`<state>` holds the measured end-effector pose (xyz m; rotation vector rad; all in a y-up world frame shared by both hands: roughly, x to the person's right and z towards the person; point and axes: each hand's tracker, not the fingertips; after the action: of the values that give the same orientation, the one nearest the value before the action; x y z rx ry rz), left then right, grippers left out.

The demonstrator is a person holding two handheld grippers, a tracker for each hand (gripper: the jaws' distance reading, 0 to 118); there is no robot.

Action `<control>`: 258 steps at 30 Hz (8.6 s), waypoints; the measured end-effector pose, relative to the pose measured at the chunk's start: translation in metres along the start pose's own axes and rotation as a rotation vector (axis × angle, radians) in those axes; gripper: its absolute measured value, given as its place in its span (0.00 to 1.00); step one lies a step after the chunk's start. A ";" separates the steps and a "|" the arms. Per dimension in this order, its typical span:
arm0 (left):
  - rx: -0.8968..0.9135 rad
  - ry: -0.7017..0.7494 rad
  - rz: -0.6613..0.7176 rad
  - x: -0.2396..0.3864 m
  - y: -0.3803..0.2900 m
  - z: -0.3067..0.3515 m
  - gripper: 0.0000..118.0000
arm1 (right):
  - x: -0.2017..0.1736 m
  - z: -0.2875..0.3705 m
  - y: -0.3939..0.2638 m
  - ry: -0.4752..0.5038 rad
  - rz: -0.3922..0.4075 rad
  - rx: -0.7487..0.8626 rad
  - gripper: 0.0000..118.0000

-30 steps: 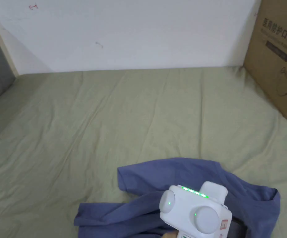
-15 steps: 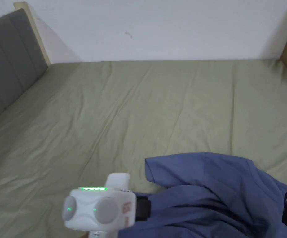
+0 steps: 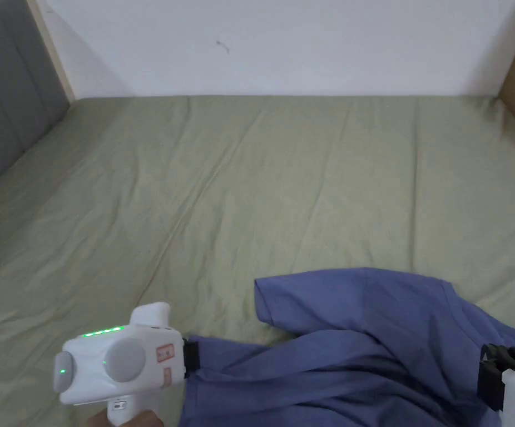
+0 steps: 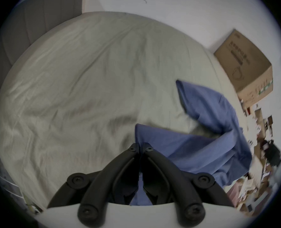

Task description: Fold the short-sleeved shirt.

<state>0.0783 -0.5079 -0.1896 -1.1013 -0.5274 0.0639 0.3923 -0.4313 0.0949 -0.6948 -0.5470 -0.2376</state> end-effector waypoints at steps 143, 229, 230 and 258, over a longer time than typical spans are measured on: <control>0.123 0.269 -0.182 -0.092 -0.122 0.134 0.03 | 0.123 0.036 -0.107 0.008 -0.276 -0.323 0.08; 0.045 0.172 -0.142 -0.068 -0.068 0.127 0.02 | 0.116 0.027 -0.050 -0.021 -0.228 -0.252 0.00; 0.050 0.158 -0.124 -0.066 -0.053 0.127 0.02 | 0.120 0.023 -0.042 -0.005 -0.251 -0.242 0.00; 0.105 0.126 -0.120 -0.066 0.005 0.080 0.46 | 0.102 -0.005 -0.048 -0.037 -0.243 -0.199 0.00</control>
<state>-0.0133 -0.4592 -0.1917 -0.9627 -0.4708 -0.0812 0.4614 -0.4734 0.1736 -0.8267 -0.6494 -0.5127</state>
